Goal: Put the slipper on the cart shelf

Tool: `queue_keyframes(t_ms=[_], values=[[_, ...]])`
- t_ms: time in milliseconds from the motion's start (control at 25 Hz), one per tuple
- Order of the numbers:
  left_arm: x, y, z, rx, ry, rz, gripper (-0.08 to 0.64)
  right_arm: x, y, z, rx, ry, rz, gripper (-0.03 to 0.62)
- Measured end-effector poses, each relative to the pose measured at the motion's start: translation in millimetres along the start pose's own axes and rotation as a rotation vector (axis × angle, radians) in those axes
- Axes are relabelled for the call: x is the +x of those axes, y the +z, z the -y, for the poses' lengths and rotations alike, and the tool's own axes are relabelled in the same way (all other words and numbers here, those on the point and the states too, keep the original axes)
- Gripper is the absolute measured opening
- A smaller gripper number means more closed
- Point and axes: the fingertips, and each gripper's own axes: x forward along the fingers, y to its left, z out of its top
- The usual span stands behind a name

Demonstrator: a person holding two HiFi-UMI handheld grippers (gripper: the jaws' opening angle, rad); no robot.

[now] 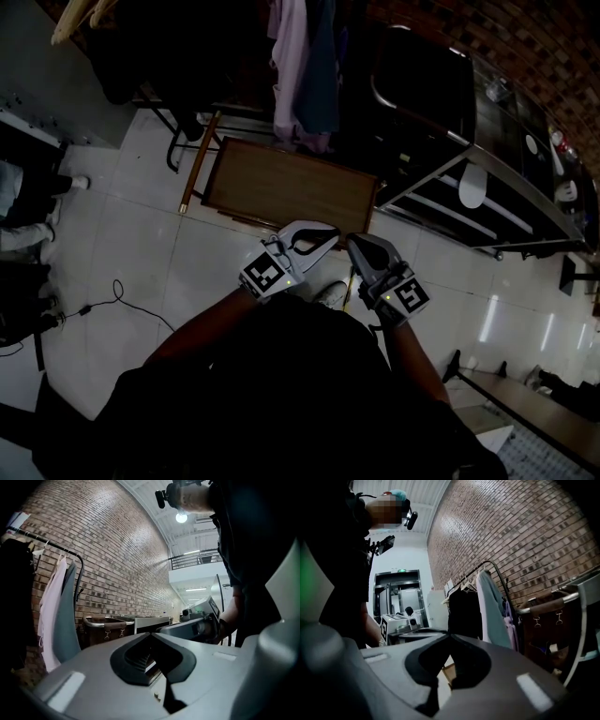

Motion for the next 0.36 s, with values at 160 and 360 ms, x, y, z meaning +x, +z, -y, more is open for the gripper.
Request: queue_keyframes(t_ms=[160,360], values=[[-2.2,-0.9,0.4,-0.011,0.002,-0.001,0.003,2.6,1.2,-1.5,-0.011,0.006,0.000,0.002],[-4.4,2.5,1.1,-0.029,0.008,0.001,0.003,5.3,3.4,-2.2,-0.018,0.010,0.002,0.002]])
